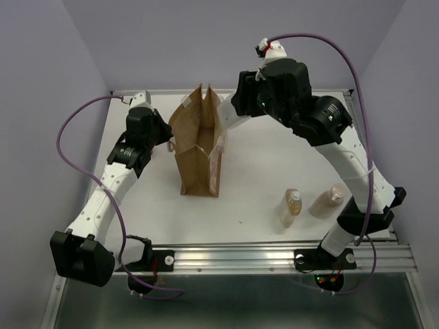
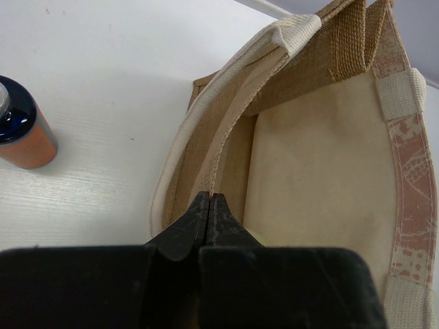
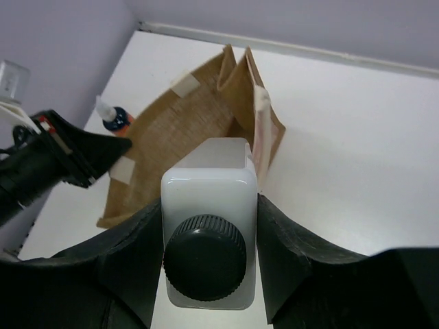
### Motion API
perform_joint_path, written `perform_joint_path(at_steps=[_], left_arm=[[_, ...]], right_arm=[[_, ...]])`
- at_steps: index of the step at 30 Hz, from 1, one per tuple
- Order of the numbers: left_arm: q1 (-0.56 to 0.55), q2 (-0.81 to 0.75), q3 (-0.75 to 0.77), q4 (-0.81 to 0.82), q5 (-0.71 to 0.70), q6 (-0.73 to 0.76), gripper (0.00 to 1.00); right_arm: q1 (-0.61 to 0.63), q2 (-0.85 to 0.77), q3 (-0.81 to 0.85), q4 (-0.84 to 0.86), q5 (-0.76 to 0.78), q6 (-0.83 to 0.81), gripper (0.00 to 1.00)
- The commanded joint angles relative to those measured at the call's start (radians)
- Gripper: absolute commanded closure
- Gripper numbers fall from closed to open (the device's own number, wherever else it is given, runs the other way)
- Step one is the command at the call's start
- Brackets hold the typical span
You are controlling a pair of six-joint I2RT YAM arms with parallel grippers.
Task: Place the personal care products into the canvas bag
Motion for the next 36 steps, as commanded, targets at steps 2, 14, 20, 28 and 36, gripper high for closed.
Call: perform_joint_path(at_steps=[2, 14, 20, 28, 36], left_arm=[[-0.003, -0.037, -0.01, 0.037, 0.003, 0.008, 1.0], [-0.004, -0.058, -0.017, 0.043, 0.01, 0.004, 1.0], [-0.006, -0.06, -0.027, 0.048, 0.013, 0.004, 1.0], [-0.01, -0.061, -0.028, 0.048, 0.016, 0.001, 1.0], [-0.012, -0.063, -0.031, 0.048, 0.013, -0.004, 1.0]], right_arm=[[0.004, 0.093, 0.166, 0.193, -0.058, -0.04, 0.99], [0.004, 0.227, 0.075, 0.249, -0.023, 0.049, 0.99], [0.004, 0.286, 0.055, 0.2, 0.009, 0.086, 0.99], [0.004, 0.385, 0.094, 0.076, -0.002, 0.14, 0.99], [0.004, 0.441, 0.077, -0.055, -0.095, 0.179, 0.99]])
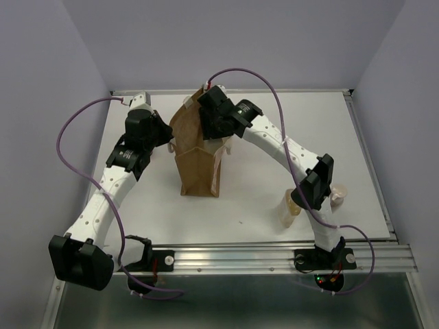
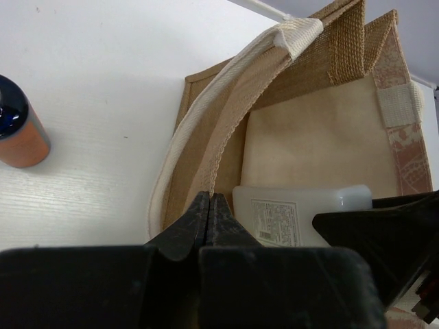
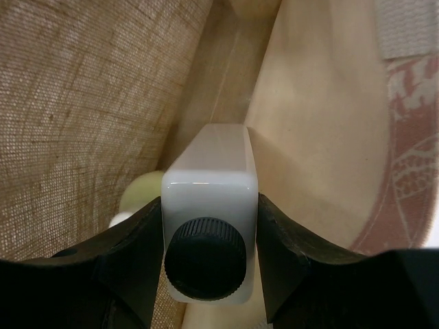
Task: Place the personal care products into the canvas bag
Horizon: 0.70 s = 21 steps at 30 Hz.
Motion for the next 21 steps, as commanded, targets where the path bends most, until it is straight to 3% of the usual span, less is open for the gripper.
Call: perform_joint_path(at_steps=[1, 13, 21], left_arm=[[-0.005, -0.036, -0.013, 0.04, -0.005, -0.002, 1.0], [-0.008, -0.015, -0.016, 0.047, -0.001, -0.012, 1.0], [-0.009, -0.007, -0.02, 0.054, 0.001, -0.012, 1.0]], right_arm=[[0.005, -0.032, 0.04, -0.028, -0.052, 0.04, 0.99], [0.014, 0.055, 0.15, -0.212, -0.049, 0.018, 0.99], [0.014, 0.097, 0.121, -0.246, -0.111, -0.013, 0.99]])
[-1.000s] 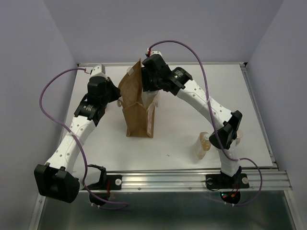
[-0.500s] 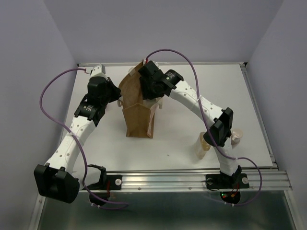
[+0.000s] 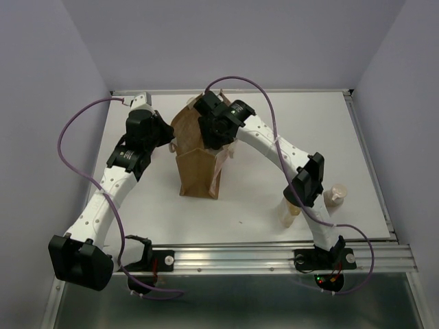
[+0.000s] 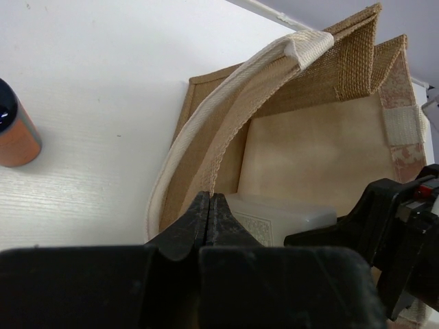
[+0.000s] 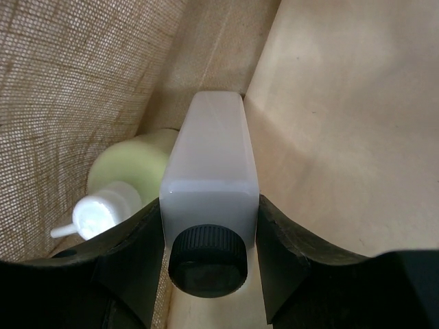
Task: Place the personal care products into the canvas bag
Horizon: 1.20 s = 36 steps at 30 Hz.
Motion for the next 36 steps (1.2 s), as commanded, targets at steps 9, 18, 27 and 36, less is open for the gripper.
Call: perform_joint_path(at_steps=[9, 18, 27, 36], left_arm=[[-0.003, -0.002, -0.015, 0.047, -0.005, 0.005, 1.0], [-0.004, -0.008, -0.013, 0.047, 0.005, 0.013, 1.0], [-0.01, -0.019, -0.013, 0.047, 0.015, 0.016, 1.0], [-0.018, -0.022, -0.016, 0.047, 0.011, 0.013, 1.0]], right_arm=[[0.013, 0.021, 0.01, -0.071, -0.069, -0.045, 0.99], [0.013, 0.002, -0.042, -0.054, -0.062, -0.038, 0.66], [0.013, -0.066, -0.016, 0.012, -0.042, -0.039, 0.27], [0.013, -0.138, -0.021, 0.07, 0.017, -0.042, 0.06]])
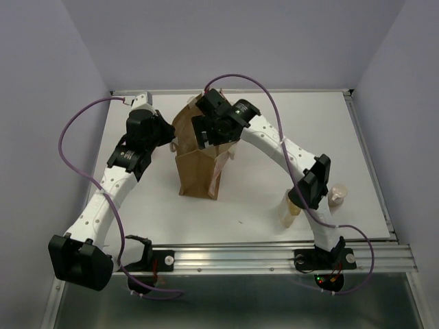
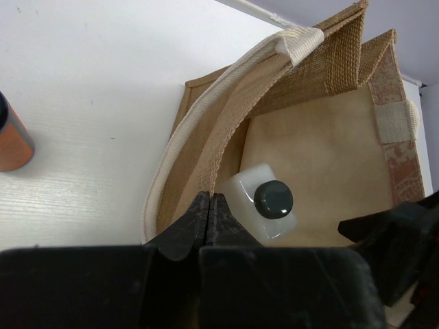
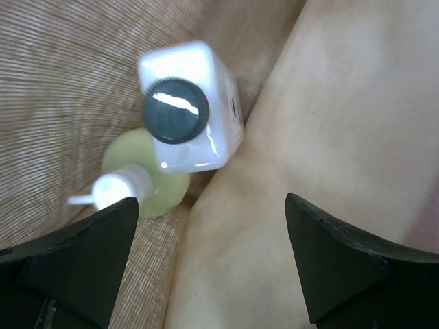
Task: Place the personal care products into the canvas bag
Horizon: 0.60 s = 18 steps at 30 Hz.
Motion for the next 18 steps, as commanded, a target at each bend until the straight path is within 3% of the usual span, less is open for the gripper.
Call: perform_joint_path(at_steps=[1, 3, 7, 13, 18], left_arm=[[-0.009, -0.022, -0.015, 0.033, 0.002, 0.013, 1.0], [-0.012, -0.022, -0.015, 0.033, 0.005, 0.012, 1.0], [-0.017, -0.022, -0.016, 0.033, 0.005, 0.012, 1.0], [-0.019, -0.034, -0.015, 0.033, 0.0, 0.013, 1.0], [-0.019, -0.045, -0.015, 0.033, -0.015, 0.019, 1.0]], right_arm=[[0.007, -0.114, 0.011, 0.067, 0.053, -0.006, 0.05], [0.007, -0.142, 0.016, 0.087, 0.051, -0.021, 0.0], [0.007, -0.194, 0.019, 0.156, 0.045, -0.076, 0.0], [0.007, -0.396, -0.09, 0.276, 0.085, -0.147, 0.0], [0.007, -0.667, -0.379, 0.21, 0.302, 0.018, 0.0]])
